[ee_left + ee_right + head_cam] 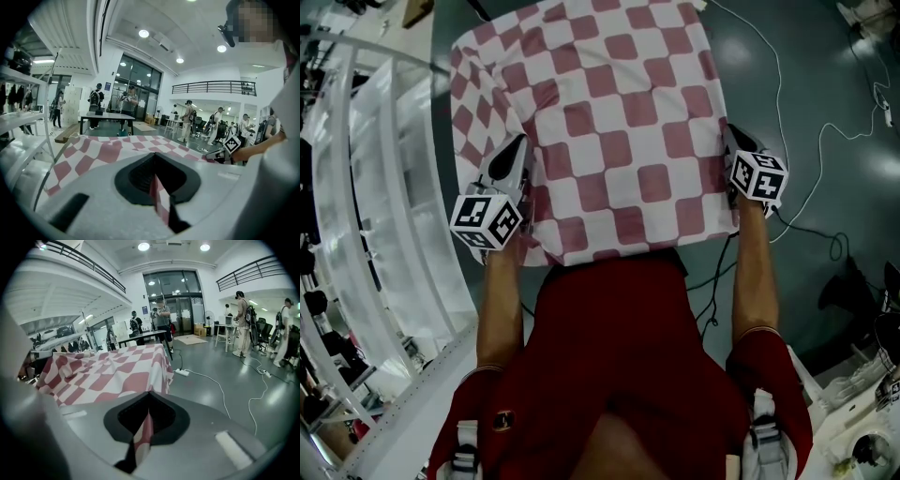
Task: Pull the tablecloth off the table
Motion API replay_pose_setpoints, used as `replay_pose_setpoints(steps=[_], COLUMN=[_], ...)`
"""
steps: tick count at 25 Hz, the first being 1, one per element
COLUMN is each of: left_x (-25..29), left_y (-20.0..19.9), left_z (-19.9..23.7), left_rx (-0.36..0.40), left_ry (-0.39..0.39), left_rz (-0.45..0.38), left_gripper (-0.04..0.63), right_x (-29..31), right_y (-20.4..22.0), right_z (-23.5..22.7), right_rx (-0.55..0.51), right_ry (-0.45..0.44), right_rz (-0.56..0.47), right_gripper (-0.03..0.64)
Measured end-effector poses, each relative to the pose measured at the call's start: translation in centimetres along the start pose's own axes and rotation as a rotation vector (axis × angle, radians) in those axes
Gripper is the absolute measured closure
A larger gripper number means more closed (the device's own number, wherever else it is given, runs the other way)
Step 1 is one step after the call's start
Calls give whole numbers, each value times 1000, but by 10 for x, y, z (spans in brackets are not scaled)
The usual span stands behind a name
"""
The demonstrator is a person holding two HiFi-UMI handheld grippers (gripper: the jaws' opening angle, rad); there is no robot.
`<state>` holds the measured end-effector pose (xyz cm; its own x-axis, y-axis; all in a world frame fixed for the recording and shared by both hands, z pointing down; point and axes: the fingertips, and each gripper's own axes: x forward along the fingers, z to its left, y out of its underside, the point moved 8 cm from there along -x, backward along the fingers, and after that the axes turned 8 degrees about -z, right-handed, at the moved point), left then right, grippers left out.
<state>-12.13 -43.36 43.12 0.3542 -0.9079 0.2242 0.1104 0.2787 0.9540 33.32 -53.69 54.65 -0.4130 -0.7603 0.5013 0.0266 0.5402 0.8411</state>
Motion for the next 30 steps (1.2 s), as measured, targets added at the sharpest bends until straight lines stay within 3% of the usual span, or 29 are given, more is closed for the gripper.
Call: replay_pose_setpoints(steps=[13, 18, 30], left_x=[-44, -59, -87], left_y=[-4, -7, -8], left_z=[8, 17, 33], left_rx=[-40, -61, -83], left_ry=[110, 155, 310], left_rz=[-68, -103, -140], left_gripper=[586, 586, 586], right_x=[-47, -64, -101], right_y=[-4, -11, -18], right_z=[64, 109, 205], right_rx=[26, -24, 36], right_ry=[1, -34, -27], right_rz=[-105, -149, -265], right_gripper=[607, 607, 607])
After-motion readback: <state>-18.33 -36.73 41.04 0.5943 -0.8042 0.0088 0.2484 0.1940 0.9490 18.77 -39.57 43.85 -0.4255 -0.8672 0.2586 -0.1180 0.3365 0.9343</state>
